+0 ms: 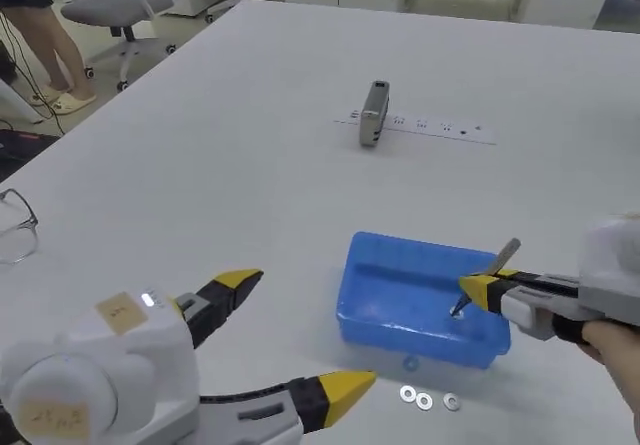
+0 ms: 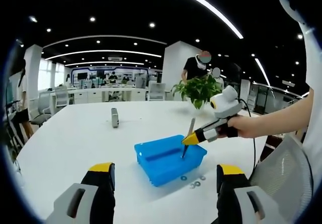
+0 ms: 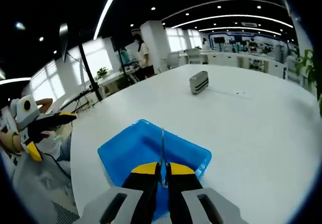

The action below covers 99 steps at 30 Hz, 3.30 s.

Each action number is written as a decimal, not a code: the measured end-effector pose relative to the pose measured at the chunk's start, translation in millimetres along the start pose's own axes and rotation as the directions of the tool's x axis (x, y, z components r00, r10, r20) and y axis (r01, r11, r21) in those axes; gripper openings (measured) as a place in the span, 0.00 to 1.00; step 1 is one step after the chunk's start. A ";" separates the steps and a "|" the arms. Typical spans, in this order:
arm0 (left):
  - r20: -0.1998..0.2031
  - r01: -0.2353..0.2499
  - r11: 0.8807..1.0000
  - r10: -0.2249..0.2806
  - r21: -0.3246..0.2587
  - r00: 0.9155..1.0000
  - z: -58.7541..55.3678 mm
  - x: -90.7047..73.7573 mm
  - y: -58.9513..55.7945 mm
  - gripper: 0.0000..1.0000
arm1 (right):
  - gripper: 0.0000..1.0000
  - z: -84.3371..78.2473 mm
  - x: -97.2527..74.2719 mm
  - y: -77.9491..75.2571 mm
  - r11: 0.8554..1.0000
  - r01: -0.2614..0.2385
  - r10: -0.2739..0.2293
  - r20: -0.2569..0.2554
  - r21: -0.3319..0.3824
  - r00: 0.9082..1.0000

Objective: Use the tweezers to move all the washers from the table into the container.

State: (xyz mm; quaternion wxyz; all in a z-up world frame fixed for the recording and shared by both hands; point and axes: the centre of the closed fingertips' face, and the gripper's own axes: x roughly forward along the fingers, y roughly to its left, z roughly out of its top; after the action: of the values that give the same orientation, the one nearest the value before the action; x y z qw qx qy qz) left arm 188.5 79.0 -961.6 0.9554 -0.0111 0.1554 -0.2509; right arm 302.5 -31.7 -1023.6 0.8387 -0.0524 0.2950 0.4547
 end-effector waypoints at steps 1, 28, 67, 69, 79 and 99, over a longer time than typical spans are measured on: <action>-0.003 -0.001 1.000 0.001 0.001 1.000 -0.7 0.0 0.2 0.85 | 0.03 -0.1 1.5 0.1 1.000 0.005 -0.005 -0.003 -0.018 1.000; -0.017 0.001 1.000 -0.001 0.006 1.000 -3.2 0.4 -0.1 0.83 | 0.03 0.3 -2.8 0.1 0.996 0.021 -0.022 -0.015 -0.090 1.000; -0.034 0.015 1.000 -0.014 0.025 0.999 -6.1 0.8 -3.3 0.83 | 0.03 18.5 -63.0 54.1 0.994 -0.101 0.093 0.185 0.034 0.978; -0.035 0.018 1.000 -0.017 0.024 0.999 -6.2 1.0 -4.0 0.83 | 0.03 15.1 -62.6 55.6 0.994 -0.103 0.094 0.180 0.042 0.979; -0.036 0.021 0.999 -0.020 0.028 0.999 -6.4 1.0 -4.7 0.83 | 0.03 -13.9 -57.3 64.0 0.992 -0.109 0.101 0.120 0.062 0.988; -0.039 0.014 0.999 -0.013 0.029 0.999 -7.0 0.5 -3.1 0.83 | 0.03 -44.5 -38.4 59.0 0.990 -0.108 0.104 0.046 0.086 0.993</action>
State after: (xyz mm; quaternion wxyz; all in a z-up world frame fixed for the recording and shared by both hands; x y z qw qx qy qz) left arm 185.3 76.5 -968.1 0.9505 0.0066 0.1702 -0.2597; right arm 219.9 -41.4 -1028.6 0.8208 0.0101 0.2997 0.4862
